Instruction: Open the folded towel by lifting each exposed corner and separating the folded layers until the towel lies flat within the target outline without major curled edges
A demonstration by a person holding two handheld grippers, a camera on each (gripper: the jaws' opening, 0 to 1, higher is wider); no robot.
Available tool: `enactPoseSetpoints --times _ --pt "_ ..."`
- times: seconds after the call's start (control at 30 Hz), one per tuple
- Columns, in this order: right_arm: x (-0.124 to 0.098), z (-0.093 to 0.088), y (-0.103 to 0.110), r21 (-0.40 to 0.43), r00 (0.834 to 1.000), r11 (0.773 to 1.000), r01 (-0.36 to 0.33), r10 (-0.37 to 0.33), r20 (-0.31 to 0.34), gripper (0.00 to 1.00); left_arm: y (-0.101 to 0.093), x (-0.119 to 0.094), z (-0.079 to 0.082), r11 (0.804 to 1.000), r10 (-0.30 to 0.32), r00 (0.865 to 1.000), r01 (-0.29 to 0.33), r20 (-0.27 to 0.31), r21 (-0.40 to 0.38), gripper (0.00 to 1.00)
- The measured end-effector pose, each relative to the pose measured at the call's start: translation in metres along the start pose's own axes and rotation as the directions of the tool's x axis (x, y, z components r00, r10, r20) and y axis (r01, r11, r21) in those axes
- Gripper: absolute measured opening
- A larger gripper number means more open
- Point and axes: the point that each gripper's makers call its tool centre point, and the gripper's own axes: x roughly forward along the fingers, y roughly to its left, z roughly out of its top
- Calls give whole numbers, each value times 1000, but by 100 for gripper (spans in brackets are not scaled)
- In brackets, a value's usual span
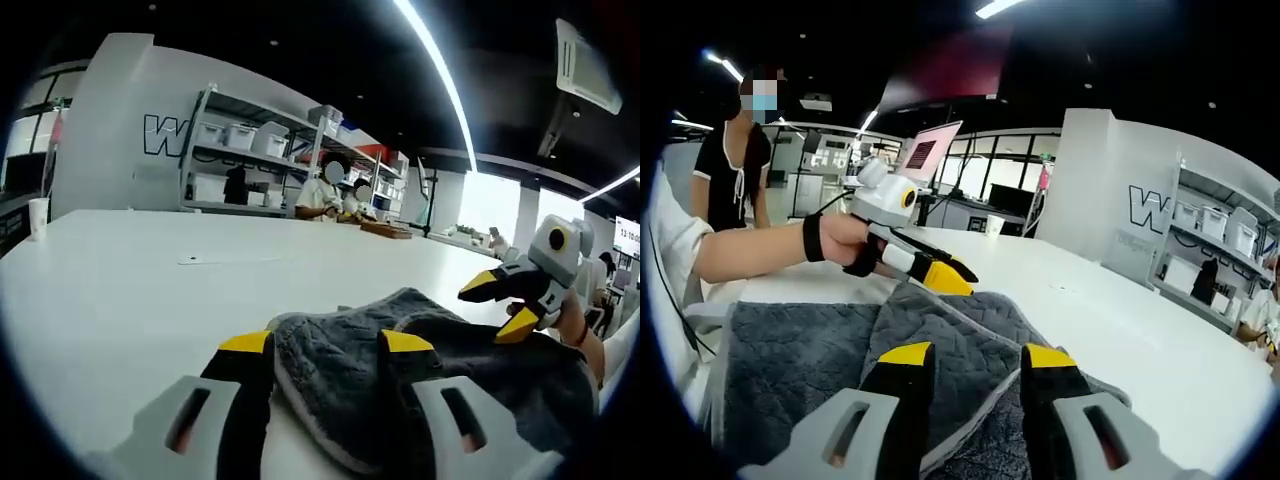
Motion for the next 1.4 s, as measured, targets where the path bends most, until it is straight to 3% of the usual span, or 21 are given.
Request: enactPoseSetpoints --times 0.57,0.73,0.83,1.03,1.13,1.23,1.27,1.4 --pt "11 3 -9 27 1000 1000 9 -9 -4 30 13 9 -9 999 41 998 -41 -47 -5 39" --pt "16 -3 -16 62 999 998 28 -27 -18 34 20 14 -13 999 48 997 -49 -63 -18 38" --pt "19 -10 -17 33 998 998 44 -43 -40 35 19 12 -16 998 54 996 -55 -74 -6 38" --pt "22 -12 -18 65 999 997 40 -38 -39 36 14 11 -20 999 42 995 -42 -86 -2 36" --pt "23 -13 -18 80 998 996 41 -38 -42 37 13 12 -22 999 42 995 -42 -90 4 34" --pt "23 -12 -18 84 999 996 36 -33 -36 36 13 11 -22 999 52 994 -51 -93 17 25" --pt "23 -12 -18 86 999 996 38 -35 -36 36 14 11 -23 996 68 993 -63 -101 58 22" --pt "23 -12 -18 89 999 995 36 -34 -32 36 13 10 -23 997 68 993 -64 -94 45 19"
